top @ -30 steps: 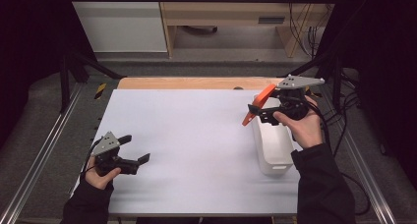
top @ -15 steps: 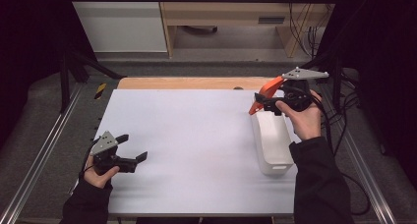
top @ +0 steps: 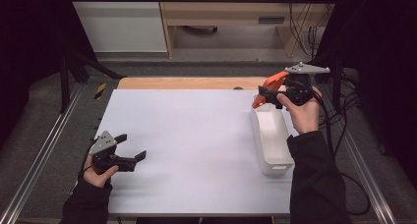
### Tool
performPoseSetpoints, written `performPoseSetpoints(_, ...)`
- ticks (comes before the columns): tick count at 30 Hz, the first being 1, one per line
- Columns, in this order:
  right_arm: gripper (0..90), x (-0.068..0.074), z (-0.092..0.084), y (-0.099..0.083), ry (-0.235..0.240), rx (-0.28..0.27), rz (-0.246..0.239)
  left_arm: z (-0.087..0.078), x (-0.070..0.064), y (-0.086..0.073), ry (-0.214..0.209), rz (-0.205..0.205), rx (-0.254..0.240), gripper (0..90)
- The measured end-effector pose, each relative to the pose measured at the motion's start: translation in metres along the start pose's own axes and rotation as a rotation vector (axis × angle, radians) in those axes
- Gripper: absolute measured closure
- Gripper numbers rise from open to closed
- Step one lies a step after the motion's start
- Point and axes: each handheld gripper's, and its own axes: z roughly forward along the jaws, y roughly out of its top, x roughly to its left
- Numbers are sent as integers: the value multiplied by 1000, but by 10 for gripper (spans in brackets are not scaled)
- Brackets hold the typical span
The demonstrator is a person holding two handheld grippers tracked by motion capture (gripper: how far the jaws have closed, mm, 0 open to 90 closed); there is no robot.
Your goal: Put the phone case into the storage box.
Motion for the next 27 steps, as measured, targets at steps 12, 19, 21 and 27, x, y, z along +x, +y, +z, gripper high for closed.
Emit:
performPoseSetpoints(12,155,-8,14,2,-84,15,47,2,-2,0,-9,6,10,0)
performPoseSetpoints(19,154,-11,23,0,-117,34,73,2,-2,0,-11,6,12,0)
performPoseSetpoints(21,154,-11,25,0,-128,38,86,3,-3,0,-13,10,15,0)
performPoseSetpoints(27,154,-14,33,-1,-153,61,109,4,-4,0,-19,15,20,0)
